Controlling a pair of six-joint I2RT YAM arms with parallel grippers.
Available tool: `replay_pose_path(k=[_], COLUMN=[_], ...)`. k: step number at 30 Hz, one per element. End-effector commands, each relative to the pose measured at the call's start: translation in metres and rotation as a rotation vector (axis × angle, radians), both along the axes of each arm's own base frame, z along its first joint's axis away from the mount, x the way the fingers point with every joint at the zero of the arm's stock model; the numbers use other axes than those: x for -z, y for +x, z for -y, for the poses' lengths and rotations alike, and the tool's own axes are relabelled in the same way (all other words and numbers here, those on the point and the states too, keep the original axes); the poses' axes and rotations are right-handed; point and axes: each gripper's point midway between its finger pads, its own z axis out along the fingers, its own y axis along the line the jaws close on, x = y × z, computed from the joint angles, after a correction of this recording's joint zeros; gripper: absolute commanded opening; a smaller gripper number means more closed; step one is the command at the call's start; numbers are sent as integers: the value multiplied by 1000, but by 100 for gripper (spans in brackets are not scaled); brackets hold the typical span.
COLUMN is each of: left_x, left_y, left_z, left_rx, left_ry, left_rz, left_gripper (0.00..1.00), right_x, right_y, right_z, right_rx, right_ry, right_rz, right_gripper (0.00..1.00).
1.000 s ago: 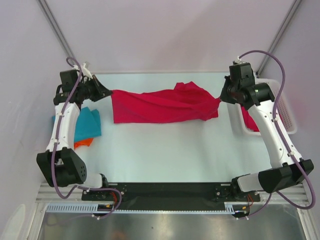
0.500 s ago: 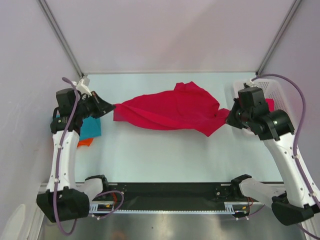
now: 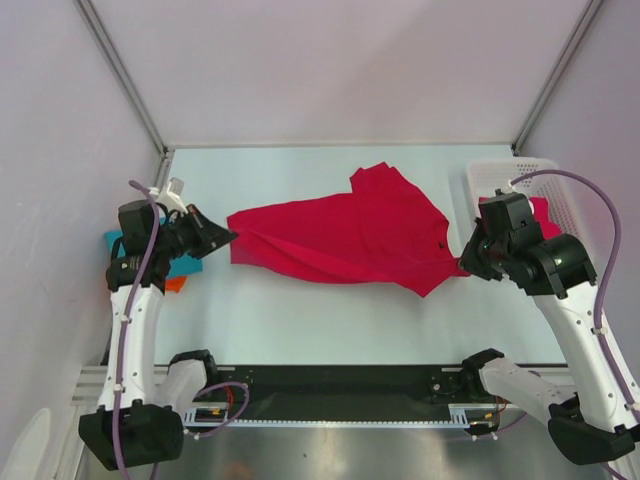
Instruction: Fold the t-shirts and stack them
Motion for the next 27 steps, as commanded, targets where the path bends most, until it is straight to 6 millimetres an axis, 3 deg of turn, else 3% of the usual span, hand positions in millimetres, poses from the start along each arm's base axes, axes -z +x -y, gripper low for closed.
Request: replay_pose_path(k=[1, 5, 7, 13, 19, 27], left_x=[-6, 2, 15, 22, 37, 52], left_y=[-17, -32, -35, -42, -57, -57], left_z=[6, 9, 7, 6, 4, -5], left_rx=[9, 4, -21, -67, -114, -198], left_ry=[-32, -45, -40, -54, -57, -45], left_rz=[19, -15, -44, -55, -102, -117], left_gripper=[0, 0, 0, 0, 0, 0], right_x=[15, 20, 18, 27, 25, 40], right_y=[-27, -39, -42, -53, -51, -51], right_z=[8, 11, 12, 5, 0, 3], right_rx=[4, 0, -4, -19, -53, -62], right_ry=[-29, -42, -41, 6, 8, -32], right_rz=[-115, -157, -152, -183, -194, -236], right_gripper=[0, 0, 0, 0, 0, 0])
